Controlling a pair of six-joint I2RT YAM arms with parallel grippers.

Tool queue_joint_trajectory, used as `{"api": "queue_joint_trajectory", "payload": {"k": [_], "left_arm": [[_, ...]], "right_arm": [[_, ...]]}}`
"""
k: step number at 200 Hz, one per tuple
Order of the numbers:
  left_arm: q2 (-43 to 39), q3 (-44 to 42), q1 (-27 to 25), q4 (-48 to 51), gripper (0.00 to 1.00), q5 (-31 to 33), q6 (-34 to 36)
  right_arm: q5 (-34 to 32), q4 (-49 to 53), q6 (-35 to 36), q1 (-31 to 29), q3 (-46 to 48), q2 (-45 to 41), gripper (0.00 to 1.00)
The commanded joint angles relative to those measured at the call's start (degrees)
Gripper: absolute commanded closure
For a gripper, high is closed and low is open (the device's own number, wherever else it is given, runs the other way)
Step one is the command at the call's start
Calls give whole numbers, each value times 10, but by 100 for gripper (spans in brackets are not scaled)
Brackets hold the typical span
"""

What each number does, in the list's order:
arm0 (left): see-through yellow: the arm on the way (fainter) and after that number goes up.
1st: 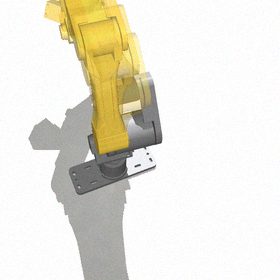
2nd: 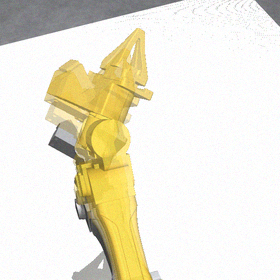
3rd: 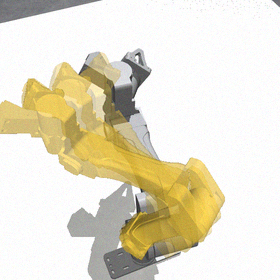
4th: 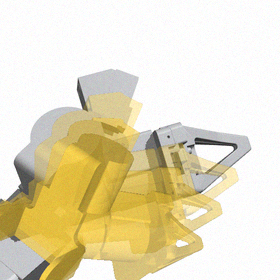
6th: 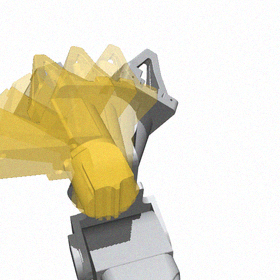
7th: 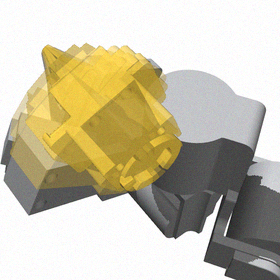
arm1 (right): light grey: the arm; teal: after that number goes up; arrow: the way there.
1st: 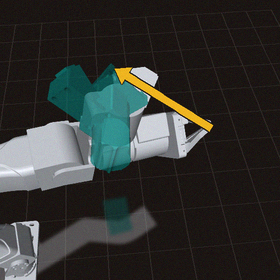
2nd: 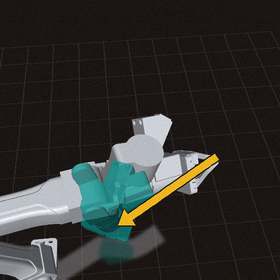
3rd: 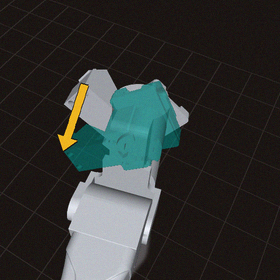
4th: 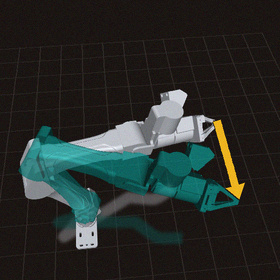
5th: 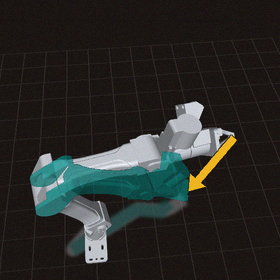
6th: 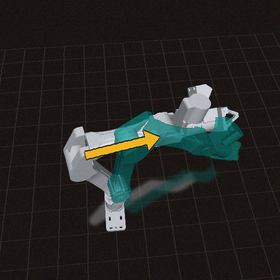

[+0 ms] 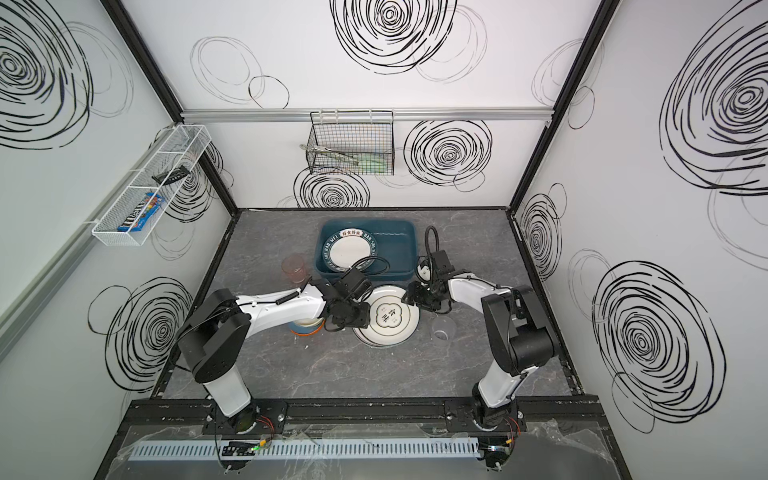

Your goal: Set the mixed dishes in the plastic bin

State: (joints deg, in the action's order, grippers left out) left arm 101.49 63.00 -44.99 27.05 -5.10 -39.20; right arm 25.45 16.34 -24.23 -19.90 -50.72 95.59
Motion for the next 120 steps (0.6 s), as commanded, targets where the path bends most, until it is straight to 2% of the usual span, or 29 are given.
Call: {"api": "queue_joint_trajectory", "payload": {"k": [1, 18, 120], "left_arm": [[13, 19, -4, -11, 49, -7, 7], [15, 20, -5, -12, 49, -9, 8], [7, 11, -4, -19, 49, -10, 5]], "right_arm": [[-19, 24, 2, 3, 1, -15, 44], [-19, 25, 4, 4, 4, -15, 44], [-19, 30, 7, 15, 10, -30, 69]]}}
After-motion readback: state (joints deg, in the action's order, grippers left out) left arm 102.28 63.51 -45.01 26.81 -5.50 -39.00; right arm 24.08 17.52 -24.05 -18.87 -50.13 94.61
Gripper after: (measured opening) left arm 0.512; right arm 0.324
